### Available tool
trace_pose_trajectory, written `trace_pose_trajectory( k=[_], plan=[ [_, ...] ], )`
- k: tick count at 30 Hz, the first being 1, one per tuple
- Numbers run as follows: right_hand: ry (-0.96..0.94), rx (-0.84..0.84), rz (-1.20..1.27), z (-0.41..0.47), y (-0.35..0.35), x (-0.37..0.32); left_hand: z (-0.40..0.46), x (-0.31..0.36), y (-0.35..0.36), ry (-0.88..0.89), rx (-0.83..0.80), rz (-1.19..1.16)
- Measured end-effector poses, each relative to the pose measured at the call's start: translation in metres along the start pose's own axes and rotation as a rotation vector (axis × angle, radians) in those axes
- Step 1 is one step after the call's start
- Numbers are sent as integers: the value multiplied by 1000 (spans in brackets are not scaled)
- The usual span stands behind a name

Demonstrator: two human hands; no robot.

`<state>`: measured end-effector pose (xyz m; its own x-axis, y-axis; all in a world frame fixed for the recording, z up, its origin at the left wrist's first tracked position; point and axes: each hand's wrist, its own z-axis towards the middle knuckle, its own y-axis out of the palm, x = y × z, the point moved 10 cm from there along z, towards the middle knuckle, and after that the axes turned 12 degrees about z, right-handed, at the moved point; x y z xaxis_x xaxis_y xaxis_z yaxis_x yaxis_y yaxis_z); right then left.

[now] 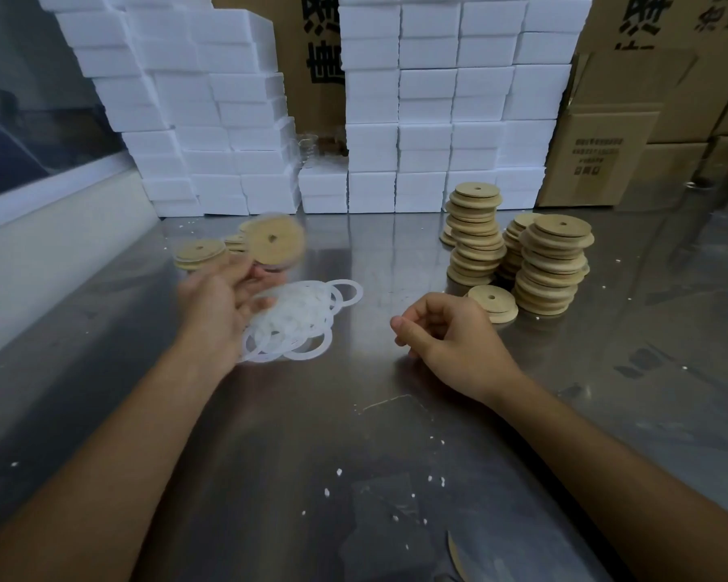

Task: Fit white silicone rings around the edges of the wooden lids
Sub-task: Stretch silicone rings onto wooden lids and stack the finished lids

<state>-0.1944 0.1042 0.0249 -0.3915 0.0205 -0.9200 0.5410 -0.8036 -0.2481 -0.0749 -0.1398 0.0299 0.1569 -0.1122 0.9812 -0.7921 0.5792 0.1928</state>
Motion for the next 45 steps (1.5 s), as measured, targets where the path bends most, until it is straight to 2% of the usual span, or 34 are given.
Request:
trace_pose_trajectory(
  k=[7, 12, 15, 21, 24, 26, 28, 30, 33, 36, 41, 45],
  plan=[
    [-10, -2, -56, -1, 1, -1, 27, 6, -61, -53, 222, -171],
    [-6, -3, -73, -1, 1, -1, 38, 9, -67, -66, 208, -248],
    [-1, -10, -73, -1, 2, 0, 38, 6, -61, -96, 176, -210],
    [-9, 12, -71, -3, 1, -6, 34, -13, -72, -163, 280, -91],
    [-68, 97, -104, -5, -7, -14, 31, -10, -70, -95, 330, 84],
    [-152, 190, -157, -7, -17, -23, 25, 3, -67, 49, 379, 312],
    [-222, 290, -277, -10, -29, -32, 16, 17, -49, 222, 335, 493],
    [-177, 358, -424, -9, -40, -28, 5, 28, -23, 400, 239, 661],
    [30, 307, -608, -3, -48, -7, -7, 28, 12, 576, 105, 1035],
    [141, 245, -703, -2, -49, 4, -9, 21, 22, 621, 57, 1199],
    [174, 255, -726, -2, -49, 5, -1, 23, 9, 605, 128, 1268],
    [212, 233, -750, -3, -48, 8, 3, 20, 3, 565, 94, 1267]
  ],
)
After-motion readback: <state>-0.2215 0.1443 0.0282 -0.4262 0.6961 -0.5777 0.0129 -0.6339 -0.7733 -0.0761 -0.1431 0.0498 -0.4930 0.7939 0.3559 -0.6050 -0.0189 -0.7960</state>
